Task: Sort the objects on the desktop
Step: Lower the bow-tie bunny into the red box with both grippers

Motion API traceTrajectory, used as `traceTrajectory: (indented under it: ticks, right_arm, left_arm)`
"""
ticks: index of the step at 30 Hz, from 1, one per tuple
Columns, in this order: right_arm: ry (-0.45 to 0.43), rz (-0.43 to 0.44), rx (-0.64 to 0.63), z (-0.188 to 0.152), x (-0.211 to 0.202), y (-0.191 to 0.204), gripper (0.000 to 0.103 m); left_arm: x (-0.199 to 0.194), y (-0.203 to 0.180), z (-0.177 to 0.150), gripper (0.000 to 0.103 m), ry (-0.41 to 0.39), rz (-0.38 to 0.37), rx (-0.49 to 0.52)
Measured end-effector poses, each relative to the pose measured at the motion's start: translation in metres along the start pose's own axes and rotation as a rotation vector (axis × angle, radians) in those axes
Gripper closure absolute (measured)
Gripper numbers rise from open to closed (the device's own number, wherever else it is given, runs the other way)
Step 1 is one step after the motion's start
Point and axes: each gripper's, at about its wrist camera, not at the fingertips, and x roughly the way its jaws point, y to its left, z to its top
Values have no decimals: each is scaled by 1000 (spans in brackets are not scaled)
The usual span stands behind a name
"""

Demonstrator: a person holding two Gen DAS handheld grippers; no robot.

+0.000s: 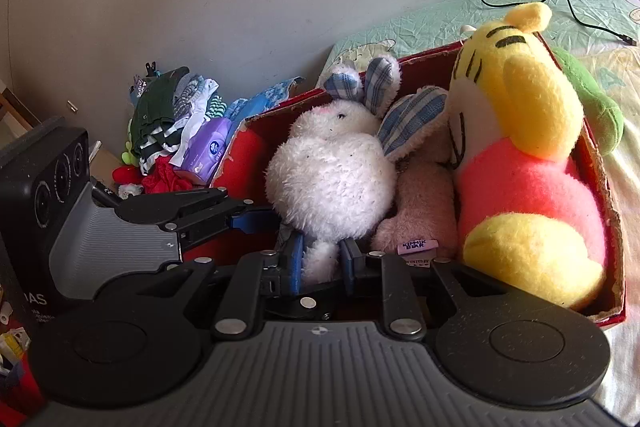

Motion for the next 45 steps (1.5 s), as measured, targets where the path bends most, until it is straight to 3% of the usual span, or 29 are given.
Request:
traceTrajectory:
  ticks: [10,16,21,27,39,45]
  right_arm:
    - [1,21,39,2,-19,-8,77]
    - [-112,21,111,2,-36,-18,84]
    - [-226,12,136,10,-36,-20,86]
    - [-173,11,116,13,-19,-16,90]
    - [-27,-45,57,-3,-10,-5,91]
    - [-34,-58,105,-4,-6,-10,89]
  left_arm:
    - [-14,4,-4,21,-15,2,-35]
    - [-31,8,-4,22,-78,-35,-98]
    - [-25,-1,2,25,-75,-43,-70]
    - [-10,-4,-2,27,-22,26,-30]
    - [-7,12,-9,28,-20,-53,-130]
    - [7,16,-8,23,-16,-81,-164]
